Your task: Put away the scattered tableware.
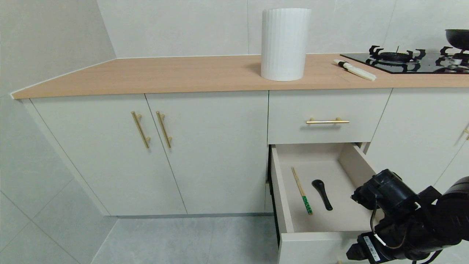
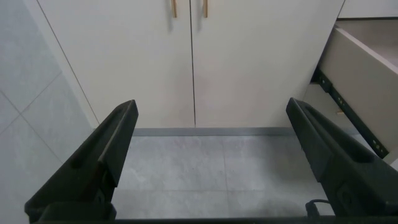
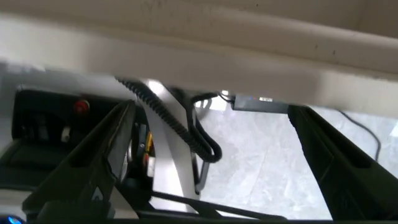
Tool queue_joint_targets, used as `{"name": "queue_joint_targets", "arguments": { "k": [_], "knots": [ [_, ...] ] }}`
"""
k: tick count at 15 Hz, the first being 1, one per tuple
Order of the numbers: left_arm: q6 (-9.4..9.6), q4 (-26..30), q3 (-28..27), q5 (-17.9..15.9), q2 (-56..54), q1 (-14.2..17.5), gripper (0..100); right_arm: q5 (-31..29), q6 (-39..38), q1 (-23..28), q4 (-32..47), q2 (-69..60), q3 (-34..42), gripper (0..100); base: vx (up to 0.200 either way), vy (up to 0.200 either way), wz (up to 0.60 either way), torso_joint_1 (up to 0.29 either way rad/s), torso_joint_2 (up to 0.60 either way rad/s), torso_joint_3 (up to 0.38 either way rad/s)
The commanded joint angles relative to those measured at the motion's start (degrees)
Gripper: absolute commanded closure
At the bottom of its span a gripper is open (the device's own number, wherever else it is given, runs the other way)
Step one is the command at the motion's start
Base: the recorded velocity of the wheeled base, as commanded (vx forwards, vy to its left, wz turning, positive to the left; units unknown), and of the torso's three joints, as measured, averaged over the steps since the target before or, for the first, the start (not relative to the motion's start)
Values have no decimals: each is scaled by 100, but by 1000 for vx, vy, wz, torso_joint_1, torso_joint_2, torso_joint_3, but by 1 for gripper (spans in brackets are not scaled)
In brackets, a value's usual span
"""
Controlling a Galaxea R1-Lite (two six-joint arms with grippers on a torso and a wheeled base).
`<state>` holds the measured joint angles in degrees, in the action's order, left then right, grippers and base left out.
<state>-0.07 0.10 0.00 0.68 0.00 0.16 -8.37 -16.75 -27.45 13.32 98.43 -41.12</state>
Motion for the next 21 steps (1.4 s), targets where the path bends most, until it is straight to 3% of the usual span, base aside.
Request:
{"name": "queue_joint_targets", "arguments": {
  "k": [1, 11, 21],
  "knots": [
    [-1, -1, 0, 2, 0, 2, 0, -68, -39, 3, -76, 80, -37, 0, 0, 0, 0, 0, 0, 0],
    [-10, -1, 0, 2, 9, 2, 0, -182, -109, 504, -383, 511, -705, 0, 0, 0, 0, 0, 0, 0],
    [-1, -1, 0, 2, 0, 2, 0, -182, 119, 697, -383, 1952, -2700, 0, 0, 0, 0, 0, 0, 0]
  ]
}}
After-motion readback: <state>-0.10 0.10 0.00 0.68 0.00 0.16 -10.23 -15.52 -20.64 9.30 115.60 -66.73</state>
